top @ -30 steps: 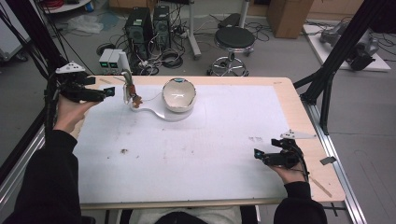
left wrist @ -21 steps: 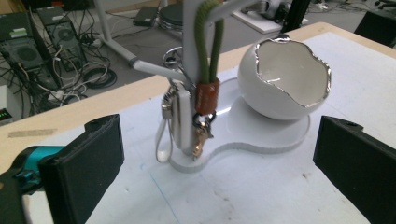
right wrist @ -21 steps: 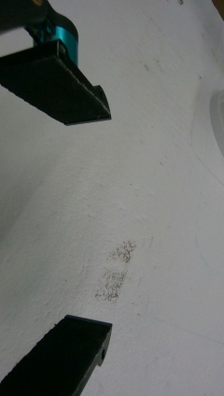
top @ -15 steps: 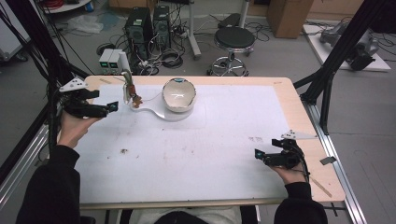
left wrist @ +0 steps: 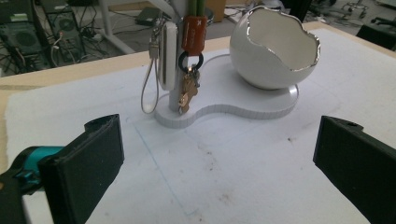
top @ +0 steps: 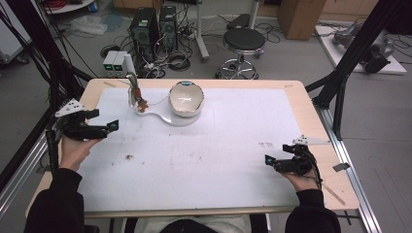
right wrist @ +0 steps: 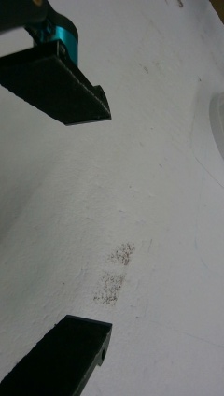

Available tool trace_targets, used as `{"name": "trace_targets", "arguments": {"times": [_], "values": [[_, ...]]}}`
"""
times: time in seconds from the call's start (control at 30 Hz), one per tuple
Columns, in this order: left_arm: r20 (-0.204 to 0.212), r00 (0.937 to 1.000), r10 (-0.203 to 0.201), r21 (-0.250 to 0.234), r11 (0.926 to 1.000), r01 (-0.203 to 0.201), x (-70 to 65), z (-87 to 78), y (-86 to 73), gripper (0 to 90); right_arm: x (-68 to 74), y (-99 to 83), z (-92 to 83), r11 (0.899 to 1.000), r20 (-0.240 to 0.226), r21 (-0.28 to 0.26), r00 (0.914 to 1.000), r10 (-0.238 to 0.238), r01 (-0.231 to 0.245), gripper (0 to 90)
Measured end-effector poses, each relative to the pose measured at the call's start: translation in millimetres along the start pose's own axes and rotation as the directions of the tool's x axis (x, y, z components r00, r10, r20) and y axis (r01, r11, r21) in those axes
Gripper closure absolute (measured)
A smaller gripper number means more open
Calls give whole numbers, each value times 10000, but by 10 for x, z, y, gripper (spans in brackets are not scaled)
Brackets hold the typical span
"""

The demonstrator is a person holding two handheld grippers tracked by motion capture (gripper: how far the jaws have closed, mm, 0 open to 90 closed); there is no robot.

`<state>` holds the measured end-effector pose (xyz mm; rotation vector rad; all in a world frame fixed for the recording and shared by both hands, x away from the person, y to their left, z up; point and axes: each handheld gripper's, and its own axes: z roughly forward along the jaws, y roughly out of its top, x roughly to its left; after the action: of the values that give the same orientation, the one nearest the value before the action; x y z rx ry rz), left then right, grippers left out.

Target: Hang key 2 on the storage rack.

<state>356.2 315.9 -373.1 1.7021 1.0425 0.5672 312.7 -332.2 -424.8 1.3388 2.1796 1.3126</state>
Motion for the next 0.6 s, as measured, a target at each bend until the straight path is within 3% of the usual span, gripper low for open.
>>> {"name": "trace_targets", "arguments": {"times": [0.1, 0.3, 0.5, 0.6], "values": [[134, 9999, 48, 80, 10000, -49, -37, -17, -73, 22, 3, -2, 10, 10000, -68, 32, 10000, -39, 39, 6], [346, 9992, 201, 810, 9965, -229, -127, -21, -221, 22, 15, -3, 18, 9999, -111, 76, 9999, -71, 72, 6], [291, 9990, 342, 1139, 9928, -373, -234, -71, -371, 22, 19, -7, 7, 9999, -74, 60, 9999, -93, 93, 6], [346, 9992, 199, 1089, 9938, -235, -256, -136, -451, 23, 16, -8, 3, 10000, -34, 32, 10000, -39, 39, 6]]}}
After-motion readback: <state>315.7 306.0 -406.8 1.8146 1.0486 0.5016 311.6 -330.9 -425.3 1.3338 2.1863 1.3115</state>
